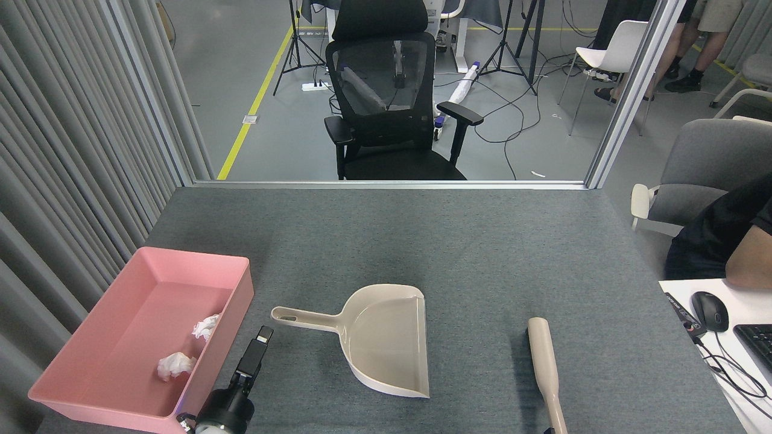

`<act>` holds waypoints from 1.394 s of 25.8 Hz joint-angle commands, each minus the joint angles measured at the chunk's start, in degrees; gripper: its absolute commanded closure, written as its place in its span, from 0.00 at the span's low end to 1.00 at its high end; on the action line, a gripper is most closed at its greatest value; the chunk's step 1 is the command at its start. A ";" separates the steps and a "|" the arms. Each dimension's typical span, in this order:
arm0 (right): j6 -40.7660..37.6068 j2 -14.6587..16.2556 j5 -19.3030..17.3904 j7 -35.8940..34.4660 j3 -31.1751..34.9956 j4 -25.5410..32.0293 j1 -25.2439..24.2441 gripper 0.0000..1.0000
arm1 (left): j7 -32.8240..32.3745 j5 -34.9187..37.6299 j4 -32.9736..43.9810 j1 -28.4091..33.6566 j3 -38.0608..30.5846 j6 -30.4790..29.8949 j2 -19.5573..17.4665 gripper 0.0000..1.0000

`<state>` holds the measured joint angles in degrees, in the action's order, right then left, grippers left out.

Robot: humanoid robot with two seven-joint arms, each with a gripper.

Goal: Sweep and dump garbage into bin

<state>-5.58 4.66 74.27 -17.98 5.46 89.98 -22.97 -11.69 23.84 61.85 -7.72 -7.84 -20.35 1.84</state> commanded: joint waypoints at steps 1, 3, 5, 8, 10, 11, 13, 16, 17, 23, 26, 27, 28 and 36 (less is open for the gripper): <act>-0.05 0.27 0.00 0.22 -0.02 0.11 0.03 0.01 | -2.11 -0.11 6.36 4.65 0.01 0.04 -0.17 0.03; -0.05 0.44 0.00 0.22 -0.02 0.11 -0.06 0.01 | -3.43 -0.02 10.05 6.93 0.01 0.40 -0.17 0.02; -0.05 0.62 0.00 0.22 0.07 0.11 0.03 0.01 | -4.30 0.07 14.35 9.57 -0.07 0.40 -0.25 0.02; -0.92 1.41 -0.26 0.31 1.13 1.69 0.03 0.01 | -4.74 0.33 22.70 13.96 -0.34 0.31 -0.61 0.01; -1.98 1.67 -0.26 0.75 1.48 3.63 0.20 0.01 | -4.83 2.61 29.03 16.16 -0.16 0.40 -1.40 0.01; -1.89 1.76 -0.35 0.75 1.48 4.15 0.29 0.01 | -4.83 4.20 31.76 17.30 -0.25 0.40 -2.01 0.01; -1.80 2.64 -0.35 1.01 1.48 4.77 0.82 0.01 | -3.87 5.43 37.29 18.27 -0.60 0.22 -1.48 0.01; -1.89 3.78 -0.26 3.03 1.48 5.38 2.05 0.01 | -3.86 5.52 37.12 17.39 -0.60 1.36 0.10 0.01; -1.80 3.78 -0.26 3.74 1.48 5.56 2.58 0.01 | -3.69 5.52 37.03 17.30 -0.51 1.63 0.10 0.01; -0.84 3.87 0.44 7.96 1.39 5.56 6.71 0.01 | 3.43 14.21 35.36 15.37 0.19 1.80 -2.89 0.01; -0.31 5.36 0.53 8.31 1.30 5.56 8.55 0.01 | 4.04 29.25 33.43 12.12 0.01 2.07 -3.07 0.01; 0.13 5.98 0.53 8.40 1.22 5.56 9.26 0.01 | 4.13 33.55 31.93 10.01 0.01 2.07 -3.15 0.01; 0.75 6.24 0.62 8.49 1.13 5.56 9.87 0.01 | 4.13 37.42 29.65 7.72 0.01 2.24 -3.15 0.01; 3.21 5.98 7.91 11.39 0.51 4.59 16.64 0.01 | 9.76 52.10 22.53 0.60 1.16 1.80 -7.90 0.01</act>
<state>-2.78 10.86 80.05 -8.23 6.13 94.70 -8.72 -3.29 73.48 86.08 -5.82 -7.21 -18.39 -5.11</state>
